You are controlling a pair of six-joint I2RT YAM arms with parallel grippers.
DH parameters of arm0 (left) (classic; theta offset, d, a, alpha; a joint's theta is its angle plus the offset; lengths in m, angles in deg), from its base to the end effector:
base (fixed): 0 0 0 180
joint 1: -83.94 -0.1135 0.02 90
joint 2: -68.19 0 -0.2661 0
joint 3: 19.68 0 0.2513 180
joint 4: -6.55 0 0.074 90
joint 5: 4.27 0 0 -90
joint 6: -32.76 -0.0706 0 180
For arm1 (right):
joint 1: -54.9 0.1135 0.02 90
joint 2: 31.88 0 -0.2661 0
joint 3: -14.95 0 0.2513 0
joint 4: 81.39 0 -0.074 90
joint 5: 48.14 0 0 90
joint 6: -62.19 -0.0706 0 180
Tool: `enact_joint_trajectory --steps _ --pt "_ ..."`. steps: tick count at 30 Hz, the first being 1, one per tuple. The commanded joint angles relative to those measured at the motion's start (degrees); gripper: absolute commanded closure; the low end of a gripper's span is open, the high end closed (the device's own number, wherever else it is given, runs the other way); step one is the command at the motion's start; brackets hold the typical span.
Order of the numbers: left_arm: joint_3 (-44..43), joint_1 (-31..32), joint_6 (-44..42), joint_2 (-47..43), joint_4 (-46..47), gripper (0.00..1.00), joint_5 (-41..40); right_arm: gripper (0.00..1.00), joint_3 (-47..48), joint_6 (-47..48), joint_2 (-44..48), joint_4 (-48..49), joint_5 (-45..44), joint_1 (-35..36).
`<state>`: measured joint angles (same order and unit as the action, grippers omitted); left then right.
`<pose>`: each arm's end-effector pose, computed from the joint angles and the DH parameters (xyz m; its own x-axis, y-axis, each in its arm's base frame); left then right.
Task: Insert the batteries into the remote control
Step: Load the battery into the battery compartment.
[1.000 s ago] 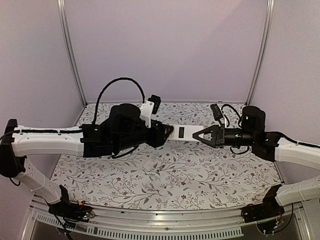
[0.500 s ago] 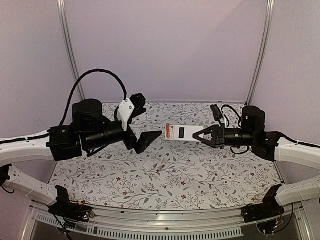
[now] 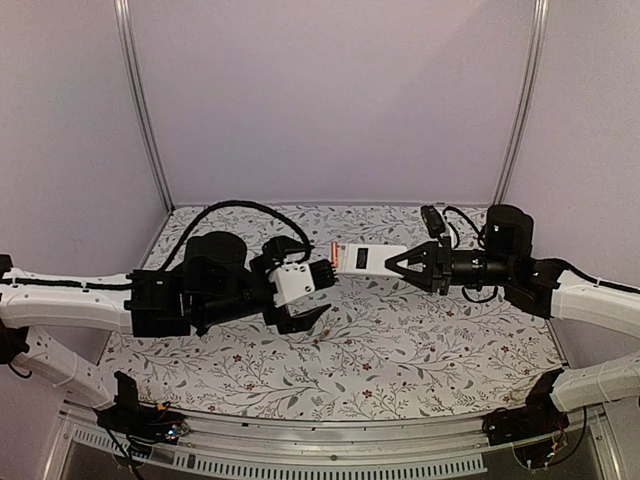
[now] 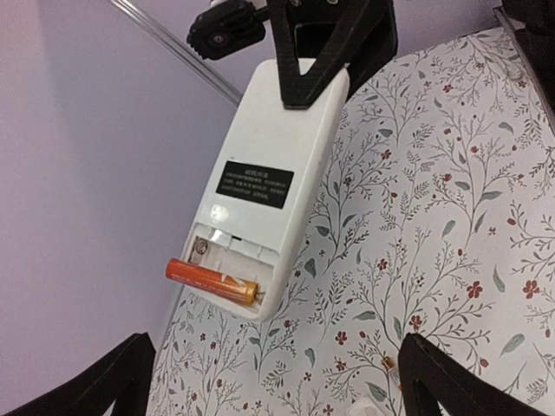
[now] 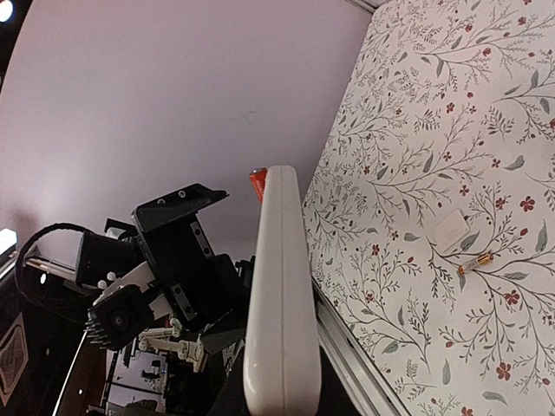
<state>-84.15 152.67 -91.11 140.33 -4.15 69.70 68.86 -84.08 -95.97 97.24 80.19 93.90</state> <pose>0.1350 -0.2931 0.2885 0.3512 0.5743 -0.7395 0.7284 0.3286 0.6012 0.1884 0.2089 0.2825 -0.8897 0.1190 -0.4408 -0.4069 0.2310 0.8838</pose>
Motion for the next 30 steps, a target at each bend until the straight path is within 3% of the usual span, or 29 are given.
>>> enact_joint_trajectory --steps 1,12,30 --pt "-1.86 0.67 -4.65 2.45 1.77 0.0 -0.87 1.0 2.38 -3.83 -0.21 0.25 0.84 0.5" --pt "-3.66 -1.68 -6.22 3.68 2.18 0.03 1.19 1.0 3.14 -3.73 -0.26 -1.95 0.3 1.59" --pt "-1.05 -6.3 -14.87 2.42 5.24 0.05 13.6 1.0 4.11 -2.09 0.15 -4.42 -0.9 3.25"
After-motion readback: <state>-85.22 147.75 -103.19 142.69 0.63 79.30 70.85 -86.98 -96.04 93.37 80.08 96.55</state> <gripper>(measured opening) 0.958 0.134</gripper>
